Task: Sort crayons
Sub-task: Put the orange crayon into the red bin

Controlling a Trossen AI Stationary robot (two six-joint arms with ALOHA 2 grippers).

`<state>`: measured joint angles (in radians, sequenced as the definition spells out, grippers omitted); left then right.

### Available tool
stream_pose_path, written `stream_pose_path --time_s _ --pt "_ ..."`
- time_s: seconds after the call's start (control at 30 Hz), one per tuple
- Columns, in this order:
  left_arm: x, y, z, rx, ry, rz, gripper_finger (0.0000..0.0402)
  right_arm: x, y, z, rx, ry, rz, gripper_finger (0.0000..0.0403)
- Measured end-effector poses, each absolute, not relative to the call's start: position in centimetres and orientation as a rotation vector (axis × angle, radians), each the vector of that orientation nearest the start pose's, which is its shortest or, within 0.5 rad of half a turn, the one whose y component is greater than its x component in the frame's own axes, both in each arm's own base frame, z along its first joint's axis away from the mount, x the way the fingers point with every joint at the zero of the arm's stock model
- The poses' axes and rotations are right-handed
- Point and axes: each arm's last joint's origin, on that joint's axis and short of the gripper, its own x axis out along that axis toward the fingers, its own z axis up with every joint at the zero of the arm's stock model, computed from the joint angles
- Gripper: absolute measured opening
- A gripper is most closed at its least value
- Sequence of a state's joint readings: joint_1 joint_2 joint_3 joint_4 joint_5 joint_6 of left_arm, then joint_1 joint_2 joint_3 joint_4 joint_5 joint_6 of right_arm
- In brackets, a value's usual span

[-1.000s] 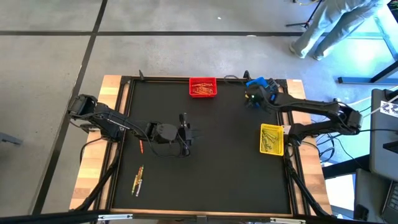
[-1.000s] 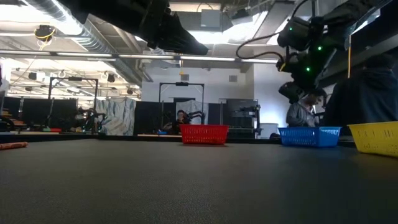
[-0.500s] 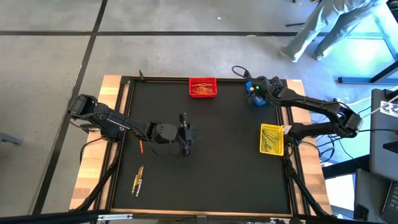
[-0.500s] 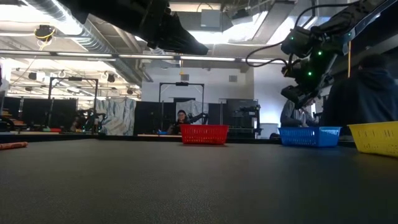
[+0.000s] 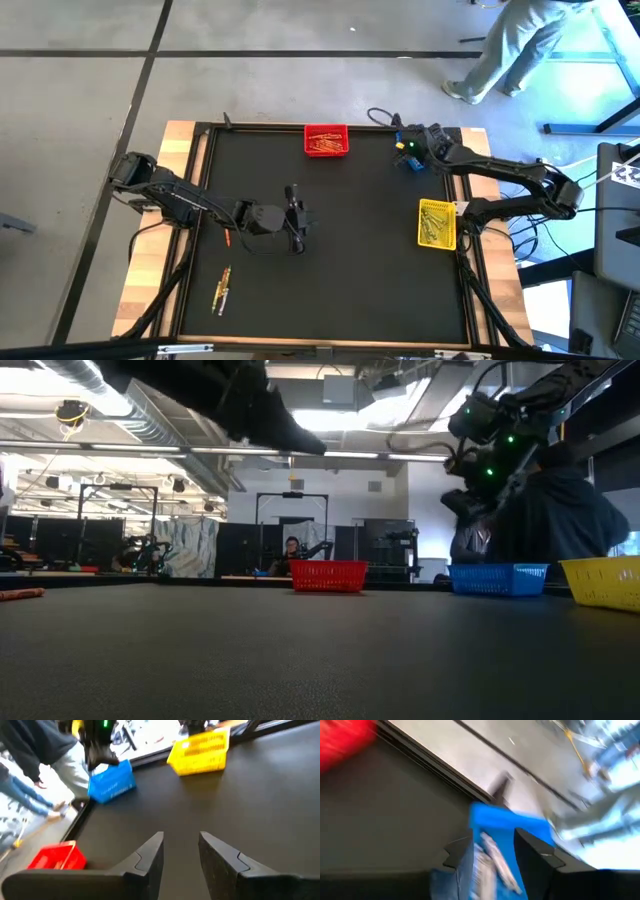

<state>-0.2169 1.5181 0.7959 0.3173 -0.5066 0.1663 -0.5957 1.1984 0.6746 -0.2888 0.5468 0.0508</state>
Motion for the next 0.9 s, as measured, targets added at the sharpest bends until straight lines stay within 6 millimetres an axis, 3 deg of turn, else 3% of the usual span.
stream_pose_path --time_s 0.13,0.27,0.5,0.7,0.9 --pt "30.5 -5.3 20.2 0.239 0.515 0.283 0.0114 20.2 -12.5 21.9 0.025 0.716 -0.973 0.0128" --pt "28.7 -5.6 19.6 0.115 0.673 0.302 0.0114 22.2 -10.5 22.8 -0.025 0.592 -0.827 0.0128" --pt "23.4 -5.9 20.5 -0.176 0.935 0.408 0.0114 24.7 -6.9 24.3 -0.045 0.385 -0.534 0.0128" --pt "19.8 -6.2 20.3 -0.347 1.172 0.552 0.0114 26.3 -4.2 23.2 -0.067 0.406 -0.305 0.0129" --pt "18.3 -6.0 19.2 -0.512 1.267 0.697 0.0114 27.5 -2.6 21.6 -0.134 0.454 -0.216 0.0129"
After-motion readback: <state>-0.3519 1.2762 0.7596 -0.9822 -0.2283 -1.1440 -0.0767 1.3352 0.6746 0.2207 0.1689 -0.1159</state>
